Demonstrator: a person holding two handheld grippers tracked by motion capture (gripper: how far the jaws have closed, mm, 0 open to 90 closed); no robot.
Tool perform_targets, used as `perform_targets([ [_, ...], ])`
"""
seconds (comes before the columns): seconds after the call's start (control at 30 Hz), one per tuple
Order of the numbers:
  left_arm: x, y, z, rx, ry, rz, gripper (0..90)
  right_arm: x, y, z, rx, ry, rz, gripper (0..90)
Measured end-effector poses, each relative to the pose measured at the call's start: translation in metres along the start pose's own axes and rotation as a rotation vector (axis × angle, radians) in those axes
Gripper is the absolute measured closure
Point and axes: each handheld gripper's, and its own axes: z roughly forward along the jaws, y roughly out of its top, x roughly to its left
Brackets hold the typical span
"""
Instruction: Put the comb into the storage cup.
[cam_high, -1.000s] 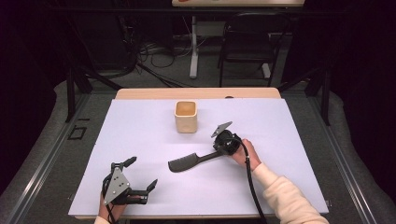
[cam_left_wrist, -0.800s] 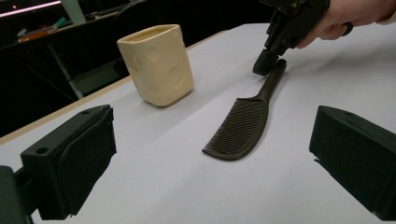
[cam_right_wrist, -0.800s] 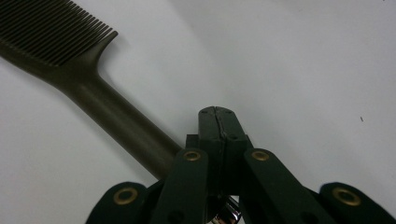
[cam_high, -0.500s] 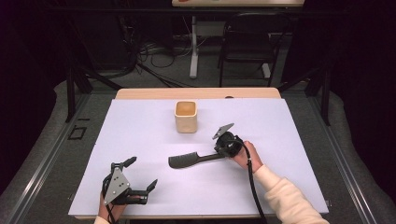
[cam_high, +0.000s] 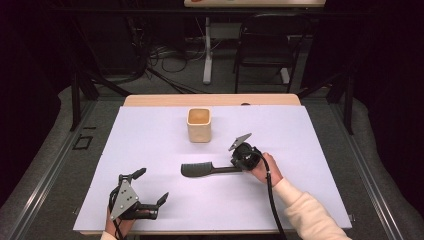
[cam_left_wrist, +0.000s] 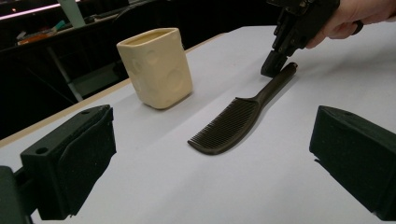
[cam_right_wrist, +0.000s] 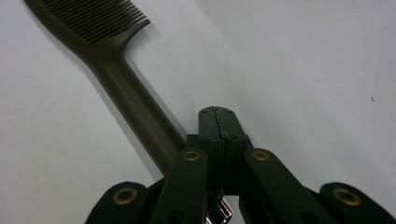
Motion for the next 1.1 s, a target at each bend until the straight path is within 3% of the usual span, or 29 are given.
perform_targets([
  [0.27, 0.000, 0.000, 0.000, 0.003, -0.001, -0.001, 0.6, 0.007, 0.000, -0.002, 0.009, 0.016, -0.006, 90.0],
  [0.47, 0.000, -0.001, -0.002, 0.004, -0.003, -0.009, 0.5, 0.006, 0.000, -0.005, -0.004, 0.008, 0.006, 83.2],
  [0.5, 0.000, -0.001, -0.002, 0.003, -0.002, -0.009, 0.5, 0.004, -0.001, -0.006, -0.015, -0.003, 0.008, 77.7],
  [0.6, 0.000, 0.000, -0.002, 0.001, -0.003, -0.006, 0.5, 0.003, -0.001, -0.007, -0.019, -0.005, 0.010, 73.4],
  [0.67, 0.000, 0.000, -0.001, 0.006, -0.002, -0.007, 0.4, 0.002, -0.001, -0.010, -0.024, -0.010, 0.008, 62.6],
  [0.7, 0.000, 0.000, -0.001, 0.006, -0.002, -0.007, 0.4, 0.002, -0.001, -0.010, -0.024, -0.010, 0.008, 62.6],
  [0.73, 0.000, -0.001, -0.001, 0.010, -0.001, -0.007, 0.4, 0.002, 0.000, -0.014, -0.019, -0.019, 0.016, 52.8],
  [0.77, 0.000, -0.001, -0.001, 0.009, 0.000, -0.012, 0.4, 0.002, 0.001, -0.016, -0.020, -0.015, 0.012, 48.7],
  [0.9, 0.000, -0.001, -0.001, 0.008, 0.003, -0.014, 0.3, 0.002, 0.003, -0.024, -0.016, -0.005, -0.013, 26.7],
  [1.0, 0.000, 0.000, -0.001, 0.005, 0.001, -0.010, 0.4, 0.003, 0.006, -0.027, -0.005, -0.002, -0.036, 20.1],
  [1.03, 0.000, -0.001, -0.001, 0.005, 0.002, -0.011, 0.4, 0.006, 0.010, -0.030, 0.003, 0.005, -0.053, 12.7],
  [1.1, 0.000, -0.001, -0.001, 0.005, 0.003, -0.012, 0.4, 0.007, 0.014, -0.033, 0.011, 0.012, -0.081, 10.2],
])
